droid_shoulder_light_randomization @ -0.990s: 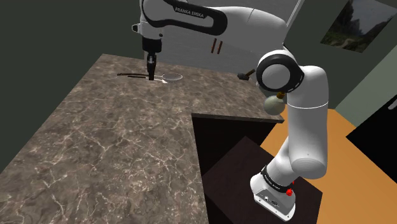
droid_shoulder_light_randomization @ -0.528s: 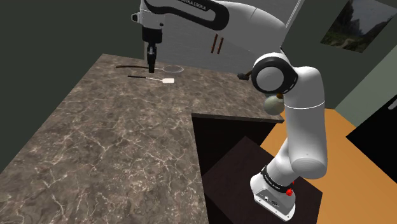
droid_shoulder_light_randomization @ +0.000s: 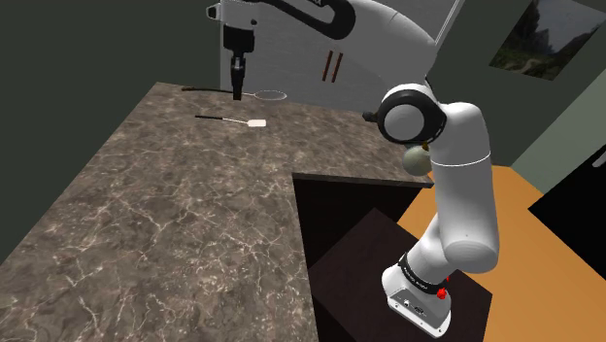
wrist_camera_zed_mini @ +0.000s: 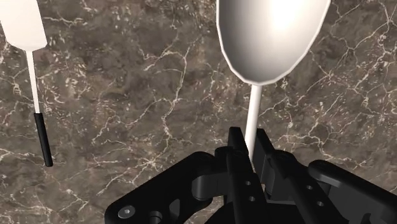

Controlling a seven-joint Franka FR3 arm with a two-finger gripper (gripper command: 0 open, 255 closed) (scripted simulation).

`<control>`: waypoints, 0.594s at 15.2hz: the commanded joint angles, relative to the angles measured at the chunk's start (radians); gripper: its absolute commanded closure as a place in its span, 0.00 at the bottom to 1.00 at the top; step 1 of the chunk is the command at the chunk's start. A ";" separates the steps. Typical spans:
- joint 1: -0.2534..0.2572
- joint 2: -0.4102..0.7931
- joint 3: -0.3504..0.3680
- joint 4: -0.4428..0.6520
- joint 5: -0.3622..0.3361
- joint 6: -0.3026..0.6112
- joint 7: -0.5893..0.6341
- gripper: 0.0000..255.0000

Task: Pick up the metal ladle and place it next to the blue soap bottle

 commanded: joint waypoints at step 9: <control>-0.145 -0.361 -0.049 -0.560 0.017 0.189 -0.190 1.00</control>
